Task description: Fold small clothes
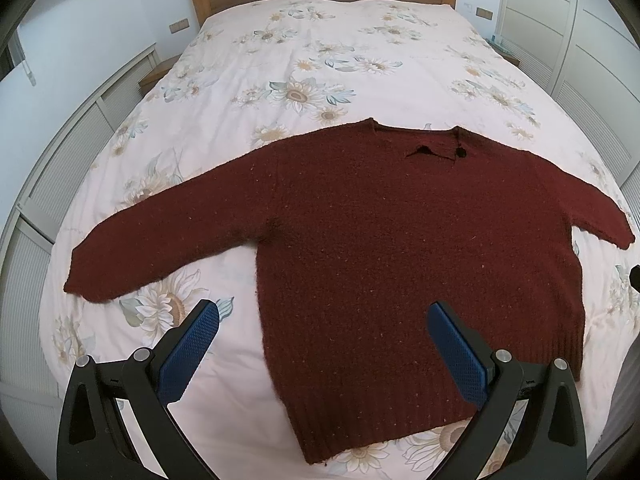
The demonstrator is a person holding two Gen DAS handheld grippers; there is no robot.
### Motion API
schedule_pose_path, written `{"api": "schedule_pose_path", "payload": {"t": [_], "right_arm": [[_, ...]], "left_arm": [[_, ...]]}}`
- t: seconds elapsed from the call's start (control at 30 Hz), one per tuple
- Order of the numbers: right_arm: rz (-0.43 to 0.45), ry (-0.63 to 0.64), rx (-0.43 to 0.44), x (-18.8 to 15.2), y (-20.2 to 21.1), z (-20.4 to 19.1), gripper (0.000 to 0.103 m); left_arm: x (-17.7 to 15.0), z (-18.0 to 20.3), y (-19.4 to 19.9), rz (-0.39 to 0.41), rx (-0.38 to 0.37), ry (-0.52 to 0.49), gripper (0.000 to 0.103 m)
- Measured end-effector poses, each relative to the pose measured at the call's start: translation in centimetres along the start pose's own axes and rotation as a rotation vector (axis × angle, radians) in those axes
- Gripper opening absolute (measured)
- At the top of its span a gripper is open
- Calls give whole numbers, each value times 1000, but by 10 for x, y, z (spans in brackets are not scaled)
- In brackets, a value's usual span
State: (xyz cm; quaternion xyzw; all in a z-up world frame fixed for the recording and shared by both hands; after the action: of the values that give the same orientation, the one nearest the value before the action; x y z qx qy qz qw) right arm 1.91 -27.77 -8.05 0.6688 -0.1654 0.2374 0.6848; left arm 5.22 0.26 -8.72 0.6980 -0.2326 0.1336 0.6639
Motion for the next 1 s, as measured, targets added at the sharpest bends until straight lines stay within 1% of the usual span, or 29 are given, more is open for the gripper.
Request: {"api": "schedule_pose_path", "payload": {"t": [0.23, 0.4, 1.0], "right_arm": [[0, 0, -4, -1, 1, 2, 103], [-2, 0, -6, -2, 1, 4, 103], [-9, 4, -14, -2, -1, 10, 103]], "left_arm": [[1, 0, 1, -2, 3, -2, 102], [2, -3, 1, -1, 31, -19, 102], [-5, 4, -6, -13, 27, -28, 102]]}}
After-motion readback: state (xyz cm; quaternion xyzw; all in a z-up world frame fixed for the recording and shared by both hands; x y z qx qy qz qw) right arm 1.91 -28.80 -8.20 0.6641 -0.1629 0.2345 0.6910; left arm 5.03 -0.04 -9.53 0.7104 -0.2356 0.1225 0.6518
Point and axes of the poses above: each gripper's, at about its wrist camera, not at the fingertips, and y roughly against the way its jaws point, z to its right, x to its top, the point moved 10 cm from there along -y, roughly the way its jaws point, and after that the axes turned 2 degrees about -y, right-handed, at the moved point
